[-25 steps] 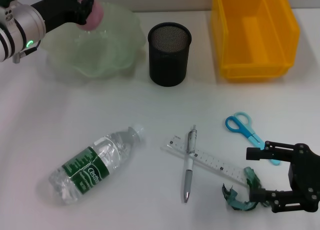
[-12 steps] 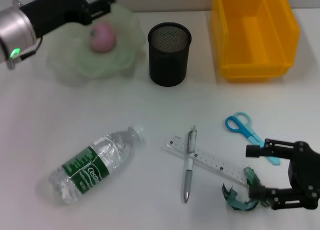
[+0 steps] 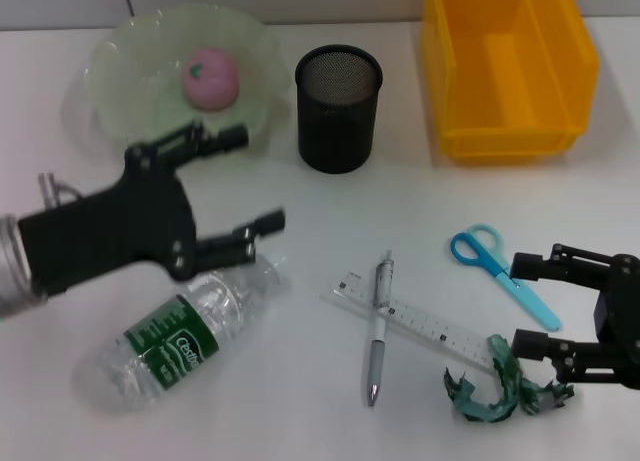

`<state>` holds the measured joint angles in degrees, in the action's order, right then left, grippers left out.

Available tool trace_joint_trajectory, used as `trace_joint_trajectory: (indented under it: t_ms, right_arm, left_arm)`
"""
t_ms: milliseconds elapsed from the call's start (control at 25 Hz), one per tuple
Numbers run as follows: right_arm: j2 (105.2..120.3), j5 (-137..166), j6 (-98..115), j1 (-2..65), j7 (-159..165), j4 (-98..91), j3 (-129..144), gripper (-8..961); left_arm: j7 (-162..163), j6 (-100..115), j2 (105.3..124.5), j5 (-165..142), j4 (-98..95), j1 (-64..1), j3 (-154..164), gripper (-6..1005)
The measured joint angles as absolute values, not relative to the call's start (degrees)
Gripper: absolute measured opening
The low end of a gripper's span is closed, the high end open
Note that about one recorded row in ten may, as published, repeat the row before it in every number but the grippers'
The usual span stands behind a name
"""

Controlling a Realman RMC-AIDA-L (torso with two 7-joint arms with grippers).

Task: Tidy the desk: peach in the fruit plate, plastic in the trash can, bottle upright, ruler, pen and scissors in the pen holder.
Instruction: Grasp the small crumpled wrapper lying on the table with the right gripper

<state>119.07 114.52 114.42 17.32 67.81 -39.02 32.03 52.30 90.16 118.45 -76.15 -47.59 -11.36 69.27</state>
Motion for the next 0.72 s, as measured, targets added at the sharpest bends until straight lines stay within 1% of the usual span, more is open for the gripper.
trace_joint_trajectory:
  t_ms: [160, 520, 720]
  right_arm:
    - [119.09, 114.52, 114.05, 17.19, 68.82, -39.03, 30.51, 816]
    - [119.1, 114.52, 113.77, 17.24, 71.77, -39.63, 29.81, 816]
    - [119.04, 115.82, 113.87, 16.67, 84.27, -49.74, 29.65, 816]
  left_arm:
    - [52.2, 90.14, 118.29, -78.71, -47.18, -9.98, 68.89, 826]
    - [52.97, 88.43, 118.25, -81.46, -46.07, -10.36, 68.53, 822]
    - [54.17, 87.88, 118.34, -83.35, -46.14, -10.82, 68.62, 820]
